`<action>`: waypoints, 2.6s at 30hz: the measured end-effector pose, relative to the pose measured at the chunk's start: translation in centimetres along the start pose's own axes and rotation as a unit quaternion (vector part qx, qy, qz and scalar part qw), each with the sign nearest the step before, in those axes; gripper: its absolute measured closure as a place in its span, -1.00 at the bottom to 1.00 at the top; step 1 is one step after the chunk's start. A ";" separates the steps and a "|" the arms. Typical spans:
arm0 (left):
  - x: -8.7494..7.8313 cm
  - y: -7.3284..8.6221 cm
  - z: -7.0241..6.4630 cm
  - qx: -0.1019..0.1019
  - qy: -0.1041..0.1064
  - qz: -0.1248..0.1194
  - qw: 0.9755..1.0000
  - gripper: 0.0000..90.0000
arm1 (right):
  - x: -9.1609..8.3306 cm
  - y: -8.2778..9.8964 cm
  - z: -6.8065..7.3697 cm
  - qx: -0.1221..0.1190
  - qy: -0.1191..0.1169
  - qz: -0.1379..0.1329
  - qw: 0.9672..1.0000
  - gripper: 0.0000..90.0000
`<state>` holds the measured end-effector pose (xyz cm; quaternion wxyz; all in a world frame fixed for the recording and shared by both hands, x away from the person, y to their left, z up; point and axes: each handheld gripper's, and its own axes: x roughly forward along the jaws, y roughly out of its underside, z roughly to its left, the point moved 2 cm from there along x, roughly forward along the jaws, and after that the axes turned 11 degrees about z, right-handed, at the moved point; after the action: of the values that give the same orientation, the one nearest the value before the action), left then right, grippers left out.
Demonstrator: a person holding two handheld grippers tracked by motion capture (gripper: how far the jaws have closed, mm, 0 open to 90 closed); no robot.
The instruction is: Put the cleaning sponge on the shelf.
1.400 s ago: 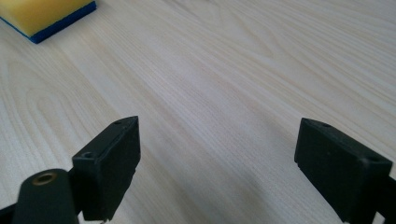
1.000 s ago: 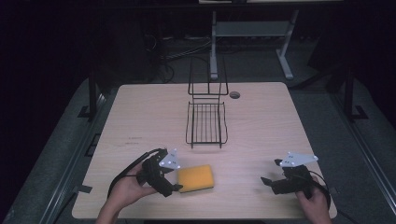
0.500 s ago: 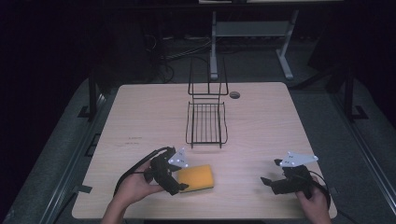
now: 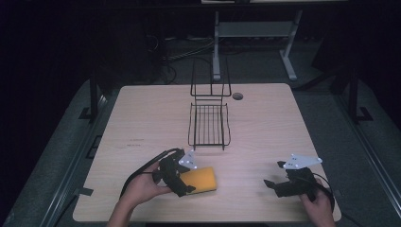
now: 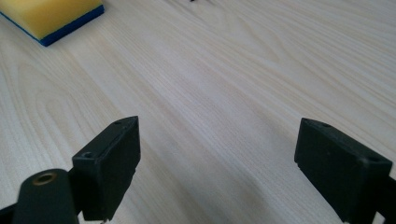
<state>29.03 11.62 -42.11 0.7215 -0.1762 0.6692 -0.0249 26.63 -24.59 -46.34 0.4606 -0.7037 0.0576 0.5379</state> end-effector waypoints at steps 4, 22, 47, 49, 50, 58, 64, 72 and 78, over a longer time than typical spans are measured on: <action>0.2 -0.3 0.0 0.006 0.000 0.006 1.000 -0.61 | 0.0 0.0 0.0 -0.001 -0.001 -0.001 1.000 -0.69; 1.4 -1.6 0.0 0.011 -0.001 0.024 1.000 -0.61 | 0.0 -0.1 0.1 -0.002 -0.004 -0.001 1.000 -0.69; 2.6 -2.5 0.3 0.016 0.005 0.054 0.998 -0.61 | 0.1 -0.1 0.1 -0.005 -0.009 0.001 1.000 -0.69; 2.8 -2.6 0.4 0.015 0.007 0.057 0.998 -0.61 | 0.1 -0.1 0.1 -0.005 -0.010 0.001 1.000 -0.69; 2.8 -2.6 0.4 0.015 0.007 0.057 0.998 -0.61 | 0.1 -0.1 0.1 -0.005 -0.010 0.001 1.000 -0.69; 3.3 -2.7 0.4 0.013 0.013 0.061 0.998 -0.61 | 0.1 -0.1 0.1 -0.007 -0.010 0.002 1.000 -0.69; 3.7 -2.9 0.4 0.015 0.015 0.070 0.997 -0.61 | 0.1 -0.2 0.2 -0.007 -0.011 0.002 1.000 -0.69; 4.2 -3.0 0.4 0.015 0.019 0.078 0.997 -0.61 | 0.2 -0.2 0.2 -0.010 -0.011 0.004 1.000 -0.69; 4.7 -3.2 0.4 0.019 0.022 0.087 0.996 -0.61 | 0.2 -0.2 0.2 -0.009 -0.012 0.006 1.000 -0.69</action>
<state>30.51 7.46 -45.64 0.7090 -0.1028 0.6974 0.0216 26.66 -24.23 -46.40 0.4519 -0.7010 0.0514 0.5493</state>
